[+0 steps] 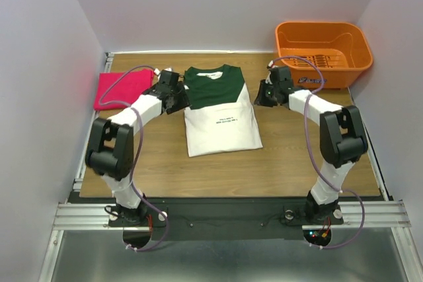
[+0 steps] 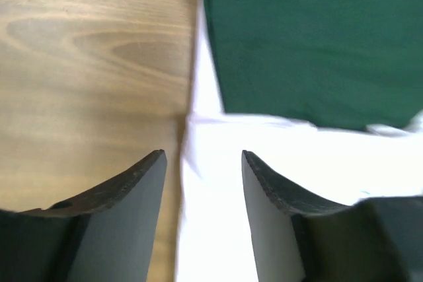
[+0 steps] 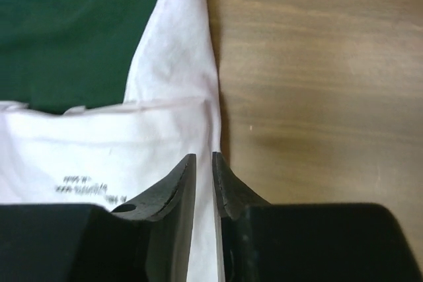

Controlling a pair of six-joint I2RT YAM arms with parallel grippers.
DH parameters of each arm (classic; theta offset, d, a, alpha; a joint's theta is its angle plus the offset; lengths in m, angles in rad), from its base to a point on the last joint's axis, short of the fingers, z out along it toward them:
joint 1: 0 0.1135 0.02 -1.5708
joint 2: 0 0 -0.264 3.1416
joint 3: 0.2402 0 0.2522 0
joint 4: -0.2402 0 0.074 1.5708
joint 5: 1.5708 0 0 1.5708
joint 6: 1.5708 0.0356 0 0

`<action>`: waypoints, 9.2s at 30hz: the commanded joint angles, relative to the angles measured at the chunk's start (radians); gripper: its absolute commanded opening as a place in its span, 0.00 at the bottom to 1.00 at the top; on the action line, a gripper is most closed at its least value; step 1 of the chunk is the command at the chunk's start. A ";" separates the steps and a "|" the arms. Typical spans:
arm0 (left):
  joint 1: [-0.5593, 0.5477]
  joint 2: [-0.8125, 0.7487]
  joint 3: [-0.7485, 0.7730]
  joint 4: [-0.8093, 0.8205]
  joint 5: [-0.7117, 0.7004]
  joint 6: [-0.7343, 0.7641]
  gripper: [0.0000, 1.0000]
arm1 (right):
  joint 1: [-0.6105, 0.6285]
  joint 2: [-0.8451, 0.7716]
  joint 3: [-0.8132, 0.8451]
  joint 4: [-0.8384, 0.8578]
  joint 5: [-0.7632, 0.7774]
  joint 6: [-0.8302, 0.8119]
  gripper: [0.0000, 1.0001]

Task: Fold and stack the t-shirts
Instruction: Fold the tshirt

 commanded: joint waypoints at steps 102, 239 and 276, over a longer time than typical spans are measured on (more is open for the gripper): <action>-0.420 -0.232 -0.453 -0.210 -0.177 -0.247 0.00 | 0.283 -0.275 -0.419 -0.284 0.270 0.245 0.01; 0.014 0.208 0.341 0.138 -0.079 0.146 0.26 | 0.081 0.447 0.869 -0.373 0.066 -0.144 0.32; 0.010 -0.039 -0.047 0.178 0.071 0.046 0.28 | 0.016 0.017 0.122 0.032 -0.528 0.069 0.45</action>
